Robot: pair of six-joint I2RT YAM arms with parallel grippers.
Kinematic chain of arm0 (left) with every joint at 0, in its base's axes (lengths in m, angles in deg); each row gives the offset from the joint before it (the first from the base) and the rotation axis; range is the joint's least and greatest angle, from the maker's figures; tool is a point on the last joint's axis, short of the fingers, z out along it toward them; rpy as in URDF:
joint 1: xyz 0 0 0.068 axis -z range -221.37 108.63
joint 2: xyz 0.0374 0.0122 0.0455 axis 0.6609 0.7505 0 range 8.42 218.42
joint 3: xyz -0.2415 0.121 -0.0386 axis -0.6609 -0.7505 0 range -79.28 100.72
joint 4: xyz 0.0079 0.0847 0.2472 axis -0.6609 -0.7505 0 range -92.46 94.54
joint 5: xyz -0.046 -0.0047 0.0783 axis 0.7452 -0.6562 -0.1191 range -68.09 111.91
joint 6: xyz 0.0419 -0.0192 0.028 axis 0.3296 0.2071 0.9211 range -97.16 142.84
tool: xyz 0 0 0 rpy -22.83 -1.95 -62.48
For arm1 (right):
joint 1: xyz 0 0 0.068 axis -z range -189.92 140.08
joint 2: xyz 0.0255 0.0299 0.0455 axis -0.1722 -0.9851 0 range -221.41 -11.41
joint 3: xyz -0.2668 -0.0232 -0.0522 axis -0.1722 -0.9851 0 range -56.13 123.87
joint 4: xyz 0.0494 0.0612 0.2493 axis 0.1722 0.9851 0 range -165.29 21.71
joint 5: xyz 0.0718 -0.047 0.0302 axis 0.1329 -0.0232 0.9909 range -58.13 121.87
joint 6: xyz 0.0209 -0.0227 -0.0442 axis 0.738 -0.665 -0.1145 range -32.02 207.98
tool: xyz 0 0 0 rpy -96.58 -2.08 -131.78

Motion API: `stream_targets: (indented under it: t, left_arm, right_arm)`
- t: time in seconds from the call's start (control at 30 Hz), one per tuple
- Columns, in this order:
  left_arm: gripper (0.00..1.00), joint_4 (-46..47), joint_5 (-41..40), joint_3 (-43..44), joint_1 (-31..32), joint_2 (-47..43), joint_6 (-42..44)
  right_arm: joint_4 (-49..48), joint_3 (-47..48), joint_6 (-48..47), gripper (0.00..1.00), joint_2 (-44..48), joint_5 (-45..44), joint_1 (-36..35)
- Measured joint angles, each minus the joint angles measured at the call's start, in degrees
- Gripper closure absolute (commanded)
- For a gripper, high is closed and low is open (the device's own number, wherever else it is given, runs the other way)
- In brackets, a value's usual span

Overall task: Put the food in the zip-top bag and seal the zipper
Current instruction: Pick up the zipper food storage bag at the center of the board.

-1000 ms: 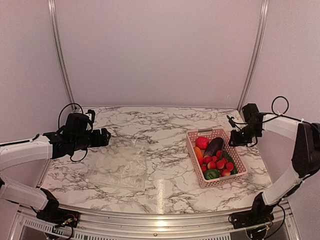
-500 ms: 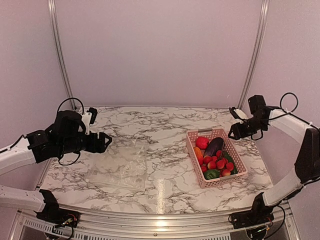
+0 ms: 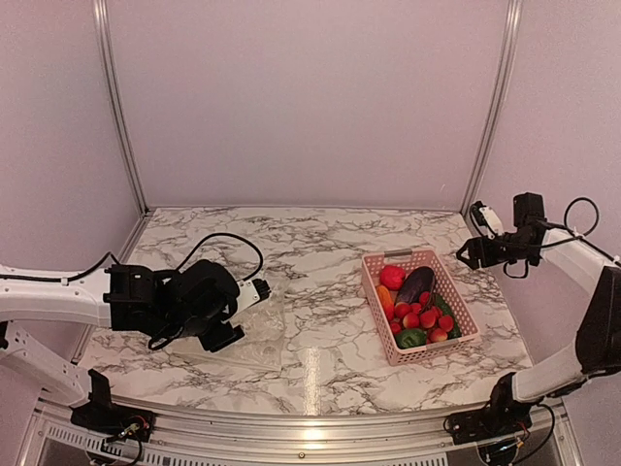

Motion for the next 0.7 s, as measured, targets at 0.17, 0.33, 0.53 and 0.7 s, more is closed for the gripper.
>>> stream_targets:
  t: [0.17,0.33,0.53,0.7]
  left_arm:
    - [0.37,-0.9,-0.8,-2.4,3.9,0.3,3.7]
    - [0.41,-0.5,-0.8,-5.7,6.1,1.9,5.8]
    - [0.45,0.5,-1.7,-8.9,6.9,6.9,7.7]
    - [0.46,2.8,-4.4,-9.7,7.0,9.6,9.0]
  right_arm:
    - [-3.6,-4.6,0.6,0.26,-0.2,2.4,1.6]
    - [-6.1,-4.8,0.6,0.28,-0.2,3.7,1.6]
    - [-7.7,-6.4,0.5,0.28,0.2,4.9,1.6]
    - [-7.8,-6.7,0.5,0.29,0.2,5.0,1.6]
